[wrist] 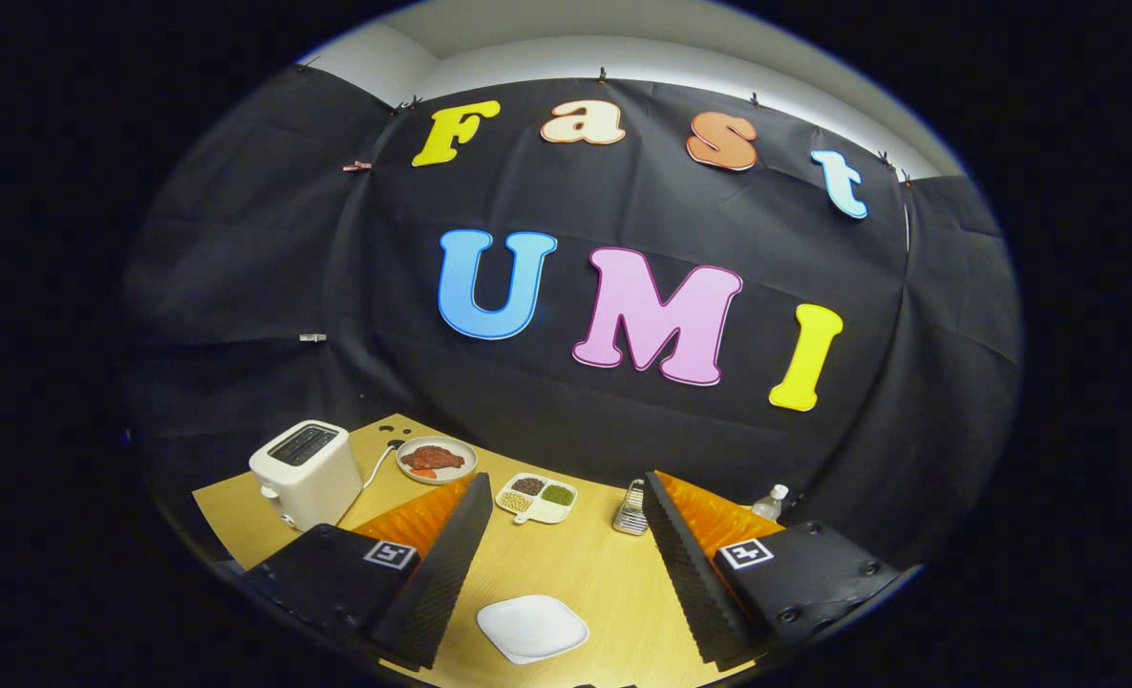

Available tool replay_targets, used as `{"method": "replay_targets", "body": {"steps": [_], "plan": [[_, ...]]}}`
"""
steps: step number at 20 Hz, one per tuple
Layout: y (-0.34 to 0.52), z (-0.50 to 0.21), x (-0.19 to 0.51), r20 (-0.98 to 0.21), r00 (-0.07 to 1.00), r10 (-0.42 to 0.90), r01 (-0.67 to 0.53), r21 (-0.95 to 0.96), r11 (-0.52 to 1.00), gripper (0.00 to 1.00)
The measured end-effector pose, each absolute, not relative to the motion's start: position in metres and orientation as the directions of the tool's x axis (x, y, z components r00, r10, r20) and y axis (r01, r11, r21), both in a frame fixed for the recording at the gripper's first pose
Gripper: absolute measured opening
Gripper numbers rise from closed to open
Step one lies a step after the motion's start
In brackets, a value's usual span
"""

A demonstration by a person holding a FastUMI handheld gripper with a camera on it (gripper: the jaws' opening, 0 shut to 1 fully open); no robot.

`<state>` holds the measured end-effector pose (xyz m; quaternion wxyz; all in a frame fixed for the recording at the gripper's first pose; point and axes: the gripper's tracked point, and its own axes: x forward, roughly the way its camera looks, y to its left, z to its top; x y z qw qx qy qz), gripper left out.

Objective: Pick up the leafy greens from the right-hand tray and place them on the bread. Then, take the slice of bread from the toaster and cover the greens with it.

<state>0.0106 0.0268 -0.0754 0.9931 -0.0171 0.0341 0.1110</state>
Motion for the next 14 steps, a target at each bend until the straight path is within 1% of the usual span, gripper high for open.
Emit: {"method": "replay_targets", "body": {"steps": [7,14], "plan": [[0.004,-0.084,0.015,-0.083,0.979,0.186,-0.186,0.008,0.982,0.99],[0.001,-0.086,0.018,-0.089,0.978,0.191,-0.191,0.015,0.982,0.99]]}}
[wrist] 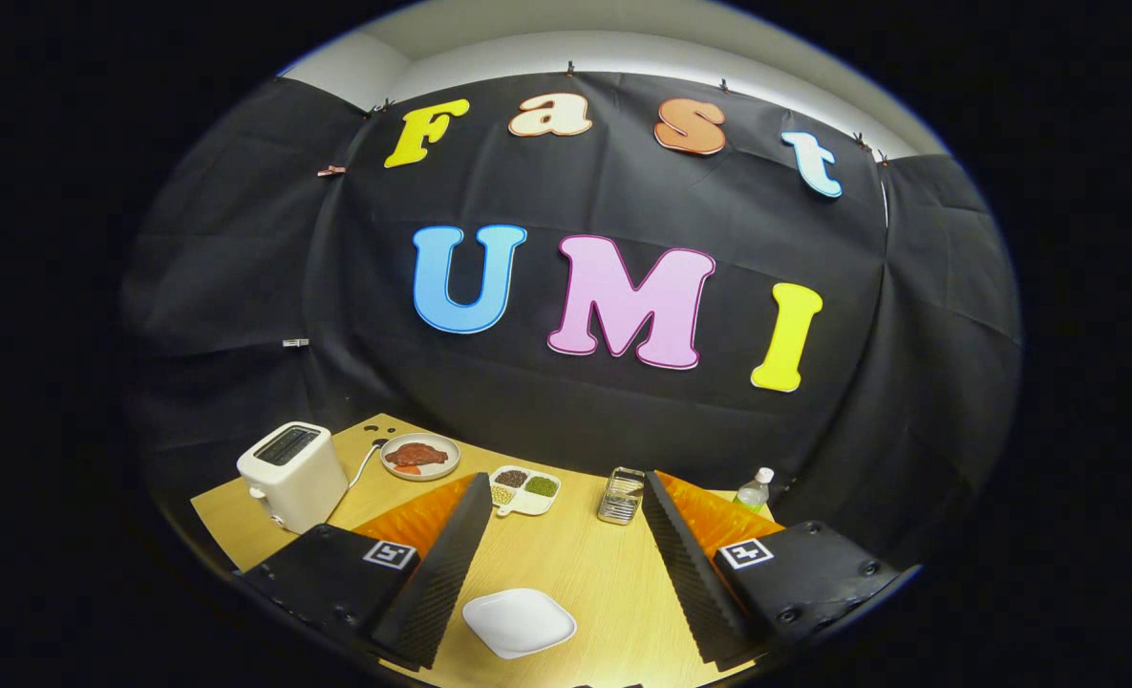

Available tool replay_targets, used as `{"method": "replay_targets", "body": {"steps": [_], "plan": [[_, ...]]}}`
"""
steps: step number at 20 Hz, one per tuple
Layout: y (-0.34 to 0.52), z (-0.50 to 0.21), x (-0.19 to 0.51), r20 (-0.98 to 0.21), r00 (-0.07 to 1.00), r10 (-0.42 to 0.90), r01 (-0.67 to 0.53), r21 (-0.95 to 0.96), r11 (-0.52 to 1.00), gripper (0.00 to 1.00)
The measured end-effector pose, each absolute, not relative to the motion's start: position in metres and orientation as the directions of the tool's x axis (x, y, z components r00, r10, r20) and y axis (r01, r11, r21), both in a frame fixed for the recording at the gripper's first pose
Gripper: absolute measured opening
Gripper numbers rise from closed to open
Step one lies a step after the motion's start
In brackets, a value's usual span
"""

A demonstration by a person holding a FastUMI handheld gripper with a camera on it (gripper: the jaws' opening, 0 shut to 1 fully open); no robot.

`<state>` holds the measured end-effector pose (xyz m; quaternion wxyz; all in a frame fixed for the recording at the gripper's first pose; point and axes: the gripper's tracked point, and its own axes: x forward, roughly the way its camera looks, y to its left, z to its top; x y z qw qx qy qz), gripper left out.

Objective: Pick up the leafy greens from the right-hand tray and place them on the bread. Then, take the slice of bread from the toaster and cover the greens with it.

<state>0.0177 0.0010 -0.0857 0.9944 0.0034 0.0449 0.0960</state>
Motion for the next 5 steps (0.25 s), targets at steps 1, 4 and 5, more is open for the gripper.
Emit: {"method": "replay_targets", "body": {"steps": [1,4,5], "plan": [[0.0007,-0.0861,0.0173,-0.089,0.977,0.193,-0.193,0.016,0.981,0.99],[-0.0014,-0.0866,0.0173,-0.092,0.977,0.192,-0.191,0.019,0.981,0.99],[-0.0019,-0.0875,0.0177,-0.092,0.977,0.191,-0.19,0.019,0.982,0.99]]}}
